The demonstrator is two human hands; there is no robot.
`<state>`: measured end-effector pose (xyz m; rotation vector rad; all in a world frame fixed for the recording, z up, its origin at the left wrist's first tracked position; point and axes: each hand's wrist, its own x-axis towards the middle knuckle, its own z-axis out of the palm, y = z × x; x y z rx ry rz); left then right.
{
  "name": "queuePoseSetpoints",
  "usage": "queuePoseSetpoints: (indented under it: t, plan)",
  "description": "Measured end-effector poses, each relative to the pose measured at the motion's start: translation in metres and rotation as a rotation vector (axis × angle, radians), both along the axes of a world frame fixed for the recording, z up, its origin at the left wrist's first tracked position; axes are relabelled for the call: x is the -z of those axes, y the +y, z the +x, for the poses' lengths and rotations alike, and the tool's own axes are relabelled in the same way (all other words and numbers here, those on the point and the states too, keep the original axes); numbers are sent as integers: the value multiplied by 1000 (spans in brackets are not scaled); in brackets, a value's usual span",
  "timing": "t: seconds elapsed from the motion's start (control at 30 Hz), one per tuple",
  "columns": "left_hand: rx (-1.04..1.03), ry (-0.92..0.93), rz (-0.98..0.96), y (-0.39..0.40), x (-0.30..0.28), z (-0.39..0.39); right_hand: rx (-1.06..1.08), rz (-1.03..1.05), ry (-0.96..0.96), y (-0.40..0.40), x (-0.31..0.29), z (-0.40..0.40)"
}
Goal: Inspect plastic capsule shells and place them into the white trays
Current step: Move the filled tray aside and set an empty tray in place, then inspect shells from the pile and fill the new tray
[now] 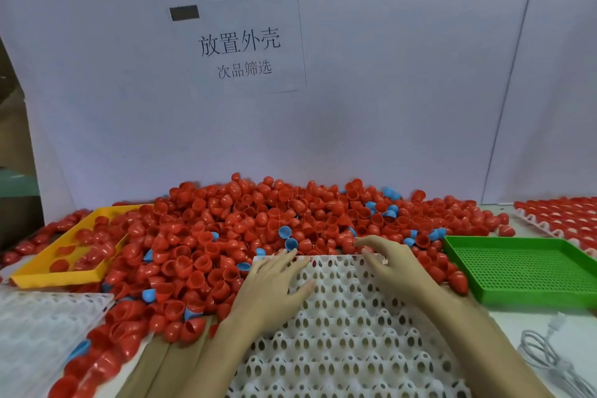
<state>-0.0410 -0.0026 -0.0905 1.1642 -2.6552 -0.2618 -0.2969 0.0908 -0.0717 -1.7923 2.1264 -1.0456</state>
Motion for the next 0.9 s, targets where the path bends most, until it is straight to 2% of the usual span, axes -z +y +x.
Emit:
queuePoseSetpoints:
  t: [0.17, 0.3, 0.37, 0.43, 0.5, 0.53, 0.6, 0.63, 0.7, 0.77, 0.9]
  plan:
    - [4, -2, -6, 3, -4, -1, -24, 73, 23, 7, -6, 3]
    - [8, 19, 5, 9, -11, 1, -1, 43, -15, 13, 3, 7]
    - [-4, 134, 38, 9, -15, 4, -2, 8, -44, 15, 6, 6]
    - [-48, 329, 38, 6, -20, 9, -9, -30, -50, 15, 7, 5]
    - [-146, 504, -57, -3, -25, 16, -25, -41, -39, 13, 7, 4]
    - [-209, 533, -144, -11, -28, 20, -28, -43, -43, 13, 7, 4]
    - [-326, 458, -288, -31, -34, 31, -31, -47, -53, 12, 7, 3]
    - [-364, 355, -306, -41, -36, 36, -31, -50, -54, 12, 7, 3]
    - [-363, 106, -241, -60, -35, 47, -33, -56, -55, 12, 7, 3]
    - [-316, -40, -126, -70, -35, 54, -34, -60, -63, 12, 8, 4]
    - [-281, -51, -141, -71, -35, 48, -42, -57, -65, 13, 10, 4]
